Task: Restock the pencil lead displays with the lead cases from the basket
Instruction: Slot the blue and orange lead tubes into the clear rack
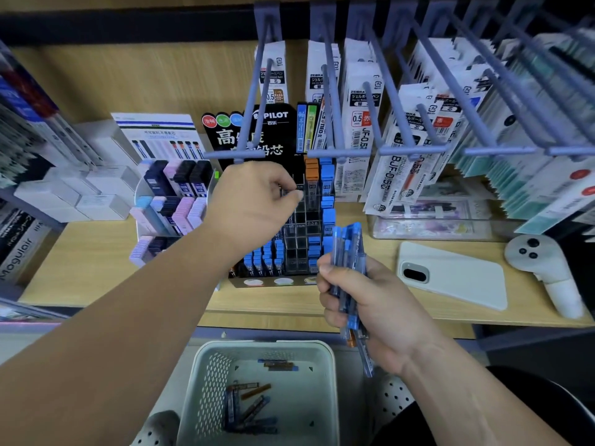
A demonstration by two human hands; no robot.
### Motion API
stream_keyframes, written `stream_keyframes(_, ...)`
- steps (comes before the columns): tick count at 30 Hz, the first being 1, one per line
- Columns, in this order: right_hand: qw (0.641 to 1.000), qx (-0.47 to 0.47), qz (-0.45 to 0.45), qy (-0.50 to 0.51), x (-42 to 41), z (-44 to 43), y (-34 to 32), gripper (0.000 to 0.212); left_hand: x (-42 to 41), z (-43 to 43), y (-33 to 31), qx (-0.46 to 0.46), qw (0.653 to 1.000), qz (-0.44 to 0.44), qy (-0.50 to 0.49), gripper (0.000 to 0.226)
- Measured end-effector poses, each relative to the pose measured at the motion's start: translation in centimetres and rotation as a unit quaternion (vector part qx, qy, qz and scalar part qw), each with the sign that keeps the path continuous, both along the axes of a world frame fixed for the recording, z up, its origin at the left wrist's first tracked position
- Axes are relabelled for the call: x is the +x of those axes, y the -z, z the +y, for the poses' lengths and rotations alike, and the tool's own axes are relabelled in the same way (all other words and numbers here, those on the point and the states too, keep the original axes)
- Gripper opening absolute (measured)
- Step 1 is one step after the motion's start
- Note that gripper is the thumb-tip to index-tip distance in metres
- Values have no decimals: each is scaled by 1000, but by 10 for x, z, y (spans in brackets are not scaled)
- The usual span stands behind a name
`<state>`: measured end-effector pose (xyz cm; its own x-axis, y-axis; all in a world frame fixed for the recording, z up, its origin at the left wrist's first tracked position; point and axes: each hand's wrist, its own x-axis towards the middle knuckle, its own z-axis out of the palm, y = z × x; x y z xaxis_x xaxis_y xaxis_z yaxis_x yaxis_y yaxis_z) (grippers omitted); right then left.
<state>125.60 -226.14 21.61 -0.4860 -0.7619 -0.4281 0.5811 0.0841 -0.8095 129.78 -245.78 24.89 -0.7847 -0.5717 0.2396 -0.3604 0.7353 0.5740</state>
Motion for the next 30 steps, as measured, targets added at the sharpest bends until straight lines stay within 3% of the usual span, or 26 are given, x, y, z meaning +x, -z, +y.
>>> stream_keyframes(2,1000,7,16,-25,1,-1,0,4,10,18,-2,155,987,40,5,11)
stream_keyframes(4,999,9,19,-46,4,-2,2,4,20,36,-2,303,951,51,21,9)
stream_keyframes(7,998,2,10,-70,7,-3,2,6,34,51,7,388,920,44,41,11)
stream_keyframes(15,995,-20,16,-96,11,-3,-2,23,55,52,16,497,860,111,37,21)
stream_keyframes(19,995,-19,18,-98,11,-2,-1,5,60,49,19,533,834,134,48,14)
stream_keyframes(30,997,32,36,-55,8,-4,4,23,56,30,11,458,871,173,-36,13)
